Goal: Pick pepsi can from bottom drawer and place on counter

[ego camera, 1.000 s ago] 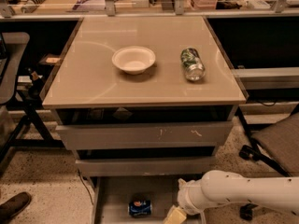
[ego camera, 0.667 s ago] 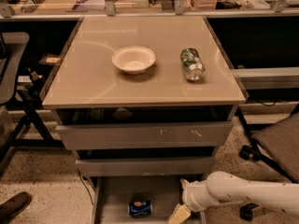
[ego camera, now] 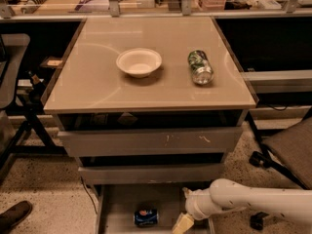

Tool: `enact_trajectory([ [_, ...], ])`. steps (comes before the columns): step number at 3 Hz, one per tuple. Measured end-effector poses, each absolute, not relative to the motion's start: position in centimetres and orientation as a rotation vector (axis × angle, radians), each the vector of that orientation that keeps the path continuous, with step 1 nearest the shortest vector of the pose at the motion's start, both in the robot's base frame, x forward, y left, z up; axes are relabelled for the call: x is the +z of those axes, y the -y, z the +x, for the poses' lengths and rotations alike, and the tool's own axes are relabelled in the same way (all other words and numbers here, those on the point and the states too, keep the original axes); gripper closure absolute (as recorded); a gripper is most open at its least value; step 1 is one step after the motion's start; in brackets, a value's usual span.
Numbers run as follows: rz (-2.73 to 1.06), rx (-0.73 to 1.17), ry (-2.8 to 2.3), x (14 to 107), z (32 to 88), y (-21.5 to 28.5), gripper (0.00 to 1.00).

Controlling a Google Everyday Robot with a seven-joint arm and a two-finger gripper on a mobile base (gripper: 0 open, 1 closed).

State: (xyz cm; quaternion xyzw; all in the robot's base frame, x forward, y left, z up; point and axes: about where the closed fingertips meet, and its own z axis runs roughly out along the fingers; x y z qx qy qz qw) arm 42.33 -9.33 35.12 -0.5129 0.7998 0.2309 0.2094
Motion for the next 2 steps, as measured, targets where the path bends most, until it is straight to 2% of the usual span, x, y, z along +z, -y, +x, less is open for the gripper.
enact_trajectory([
  [2,-1.489,0.766,-2.162,28.4,44.3,6.6,0.00],
])
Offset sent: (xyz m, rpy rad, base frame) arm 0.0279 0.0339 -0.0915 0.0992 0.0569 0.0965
